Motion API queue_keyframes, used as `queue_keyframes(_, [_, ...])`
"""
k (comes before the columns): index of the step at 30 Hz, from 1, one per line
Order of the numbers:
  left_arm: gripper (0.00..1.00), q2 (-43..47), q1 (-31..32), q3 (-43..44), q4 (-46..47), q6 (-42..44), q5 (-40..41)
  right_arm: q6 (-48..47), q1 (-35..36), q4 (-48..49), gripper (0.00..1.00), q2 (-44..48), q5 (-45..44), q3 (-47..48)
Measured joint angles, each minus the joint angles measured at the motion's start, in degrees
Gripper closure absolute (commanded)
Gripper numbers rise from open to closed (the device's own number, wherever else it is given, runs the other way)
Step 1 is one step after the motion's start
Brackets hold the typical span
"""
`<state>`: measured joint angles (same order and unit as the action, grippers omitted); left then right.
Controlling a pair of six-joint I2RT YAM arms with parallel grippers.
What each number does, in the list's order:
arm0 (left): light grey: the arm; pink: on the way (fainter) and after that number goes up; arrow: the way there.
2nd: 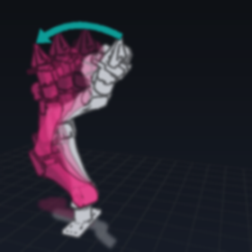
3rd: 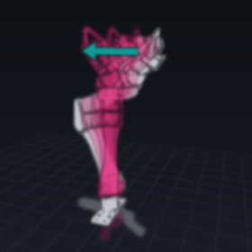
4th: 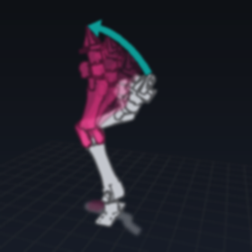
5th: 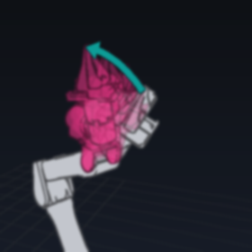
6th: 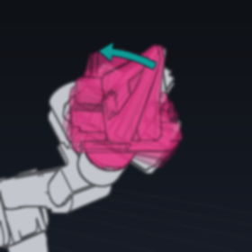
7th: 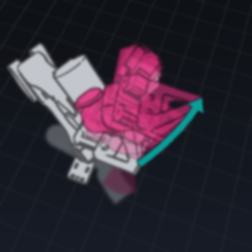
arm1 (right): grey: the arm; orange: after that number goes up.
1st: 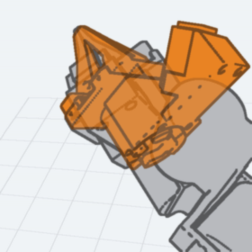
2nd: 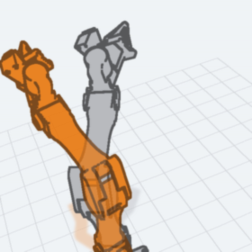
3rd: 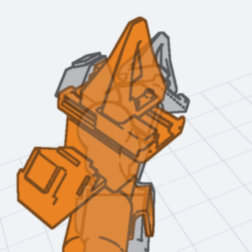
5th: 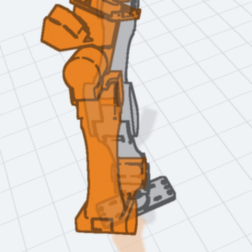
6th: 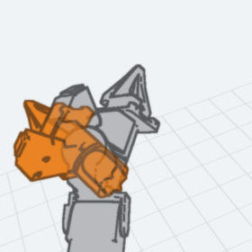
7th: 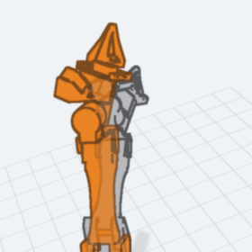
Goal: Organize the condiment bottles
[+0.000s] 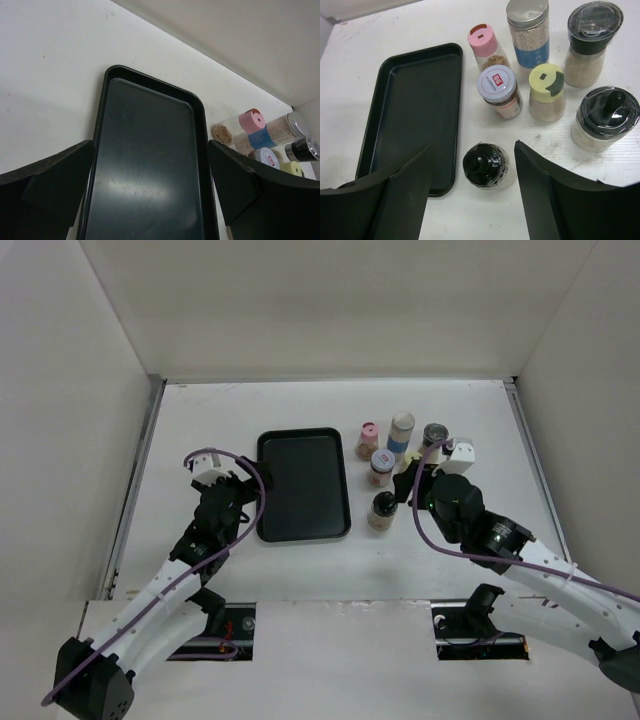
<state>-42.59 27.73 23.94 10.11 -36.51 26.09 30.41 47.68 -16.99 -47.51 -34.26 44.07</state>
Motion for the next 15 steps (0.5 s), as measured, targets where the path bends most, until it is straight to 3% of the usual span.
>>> queue_keyframes(3, [0.0, 3.21, 0.0, -2.25, 0.85, 0.09, -0.48, -0.76, 0.0, 0.35, 0.4, 0.04, 0.02, -0.04])
queue_keyframes(4, [0.0, 4.2, 0.02, -2.67, 1.22, 0.13, -0.57, -1.07, 0.0, 0.48, 0.49, 0.07, 0.04, -0.04])
queue_keyframes(6, [0.0, 6.03, 0.0, -3.37, 2.45, 0.35, -0.63, -1.75, 0.0, 0.35, 0.88, 0.07, 0.24, 0.0])
queue_keyframes(7, [0.0, 6.69, -0.11, -3.58, 2.97, 0.35, -0.61, -1.97, 0.0, 0.22, 0.96, 0.07, 0.42, 0.02])
queue_keyframes(8, [0.0, 7.15, -0.26, -3.8, 3.48, 0.33, -0.59, -2.03, 0.0, -0.02, 0.98, 0.02, 0.46, 0.11])
queue_keyframes(10, [0.0, 8.44, -0.81, -4.74, 4.31, 0.22, -0.2, -1.92, 0.02, -1.33, 0.95, -0.46, 0.46, 0.7])
queue_keyframes(11, [0.0, 9.38, -1.27, -5.44, 4.42, 0.02, 0.2, -1.88, 0.02, -2.4, 0.9, -1.03, 0.44, 1.31])
queue_keyframes(12, [0.0, 10.56, -1.9, -6.29, 4.33, -0.2, 0.61, -1.68, 0.02, -3.19, 0.82, -1.62, 0.44, 1.88])
queue_keyframes(15, [0.0, 13.33, -3.87, -7.89, 3.67, -1.42, 1.62, -0.9, 0.04, -5.66, 0.46, -3.21, 0.37, 2.62])
